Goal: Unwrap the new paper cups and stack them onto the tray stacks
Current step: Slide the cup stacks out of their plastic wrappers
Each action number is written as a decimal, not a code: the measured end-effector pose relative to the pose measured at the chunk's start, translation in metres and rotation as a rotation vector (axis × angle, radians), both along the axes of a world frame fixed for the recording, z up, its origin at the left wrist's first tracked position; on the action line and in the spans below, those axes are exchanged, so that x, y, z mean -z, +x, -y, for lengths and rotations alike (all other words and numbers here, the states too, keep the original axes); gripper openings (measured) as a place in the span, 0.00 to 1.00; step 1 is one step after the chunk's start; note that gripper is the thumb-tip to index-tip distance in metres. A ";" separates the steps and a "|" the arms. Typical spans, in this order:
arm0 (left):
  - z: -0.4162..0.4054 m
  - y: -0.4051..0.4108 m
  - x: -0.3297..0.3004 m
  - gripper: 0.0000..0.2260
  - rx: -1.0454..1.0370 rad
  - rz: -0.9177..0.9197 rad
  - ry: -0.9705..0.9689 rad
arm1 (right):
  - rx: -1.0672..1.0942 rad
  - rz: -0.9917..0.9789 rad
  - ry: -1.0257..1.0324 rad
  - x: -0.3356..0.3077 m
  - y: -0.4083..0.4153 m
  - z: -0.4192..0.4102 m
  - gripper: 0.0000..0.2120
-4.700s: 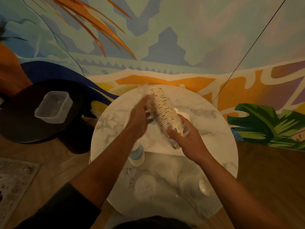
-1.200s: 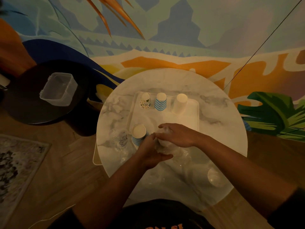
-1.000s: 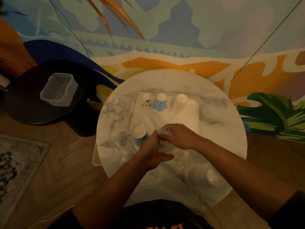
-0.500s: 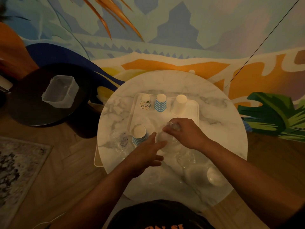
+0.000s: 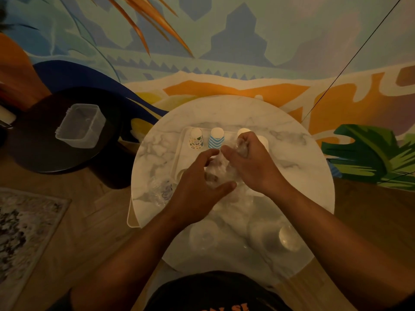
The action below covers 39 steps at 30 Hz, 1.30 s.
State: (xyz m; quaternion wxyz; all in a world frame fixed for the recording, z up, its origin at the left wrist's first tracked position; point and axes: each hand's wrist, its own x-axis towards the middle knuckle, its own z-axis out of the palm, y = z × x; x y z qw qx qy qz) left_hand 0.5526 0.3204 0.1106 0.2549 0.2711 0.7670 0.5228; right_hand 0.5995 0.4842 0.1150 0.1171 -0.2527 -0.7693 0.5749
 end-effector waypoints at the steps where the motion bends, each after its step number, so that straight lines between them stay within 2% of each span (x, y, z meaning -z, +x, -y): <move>1: 0.000 -0.002 -0.003 0.31 -0.025 -0.016 0.007 | -0.028 0.015 -0.005 -0.004 0.001 0.002 0.12; 4: 0.008 -0.014 -0.005 0.25 -0.067 -0.031 -0.001 | -0.158 0.027 -0.109 -0.008 0.008 -0.001 0.14; 6: 0.017 -0.023 -0.007 0.25 -0.110 -0.037 -0.004 | -0.240 0.037 -0.151 -0.007 0.013 -0.005 0.19; 9: 0.030 -0.038 -0.008 0.25 -0.181 -0.083 -0.022 | -0.196 0.118 0.007 -0.007 0.012 0.001 0.34; 12: 0.037 -0.054 -0.008 0.24 -0.193 -0.160 -0.058 | -0.148 0.076 0.072 -0.012 0.004 0.016 0.40; 16: 0.043 -0.071 -0.014 0.26 -0.073 -0.160 -0.044 | -0.226 0.019 0.161 -0.018 -0.010 0.035 0.34; 20: 0.056 -0.095 -0.019 0.30 0.113 -0.134 -0.092 | -0.093 -0.004 0.129 -0.012 -0.028 0.032 0.18; 24: 0.069 -0.124 -0.017 0.23 0.176 -0.202 -0.205 | -0.049 0.048 0.121 -0.004 -0.036 0.008 0.08; 32: 0.096 -0.173 -0.004 0.04 0.246 -0.182 -0.355 | 0.038 0.170 0.096 0.007 -0.016 -0.039 0.05; 39: 0.116 -0.207 0.020 0.11 0.281 -0.095 -0.520 | 0.079 0.287 0.089 0.008 0.012 -0.053 0.09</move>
